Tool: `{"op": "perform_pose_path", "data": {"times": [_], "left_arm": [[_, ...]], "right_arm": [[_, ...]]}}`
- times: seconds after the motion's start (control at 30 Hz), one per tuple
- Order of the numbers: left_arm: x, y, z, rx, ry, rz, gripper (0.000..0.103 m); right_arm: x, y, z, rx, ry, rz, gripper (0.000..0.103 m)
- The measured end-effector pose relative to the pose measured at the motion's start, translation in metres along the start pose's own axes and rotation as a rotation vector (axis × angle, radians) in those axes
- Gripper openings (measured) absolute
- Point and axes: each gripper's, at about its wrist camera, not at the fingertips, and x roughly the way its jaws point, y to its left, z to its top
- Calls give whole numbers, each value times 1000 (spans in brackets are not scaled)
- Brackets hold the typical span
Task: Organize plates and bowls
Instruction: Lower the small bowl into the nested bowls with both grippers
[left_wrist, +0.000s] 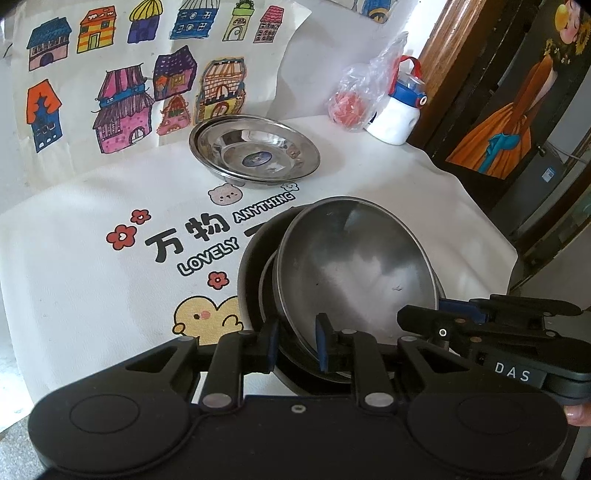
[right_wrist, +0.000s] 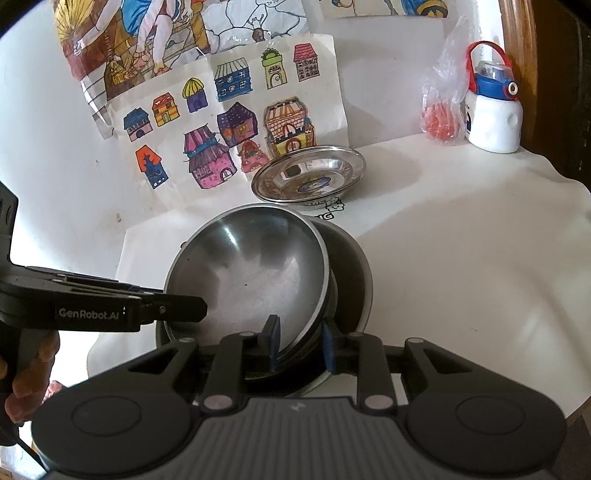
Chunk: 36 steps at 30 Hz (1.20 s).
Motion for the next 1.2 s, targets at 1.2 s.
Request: {"op": "perform_pose_path", "data": {"times": [1.2], "left_arm": [[-1, -6, 5, 51, 49, 8, 24]], "right_arm": [[-8, -5, -3, 5, -3, 31, 30]]}}
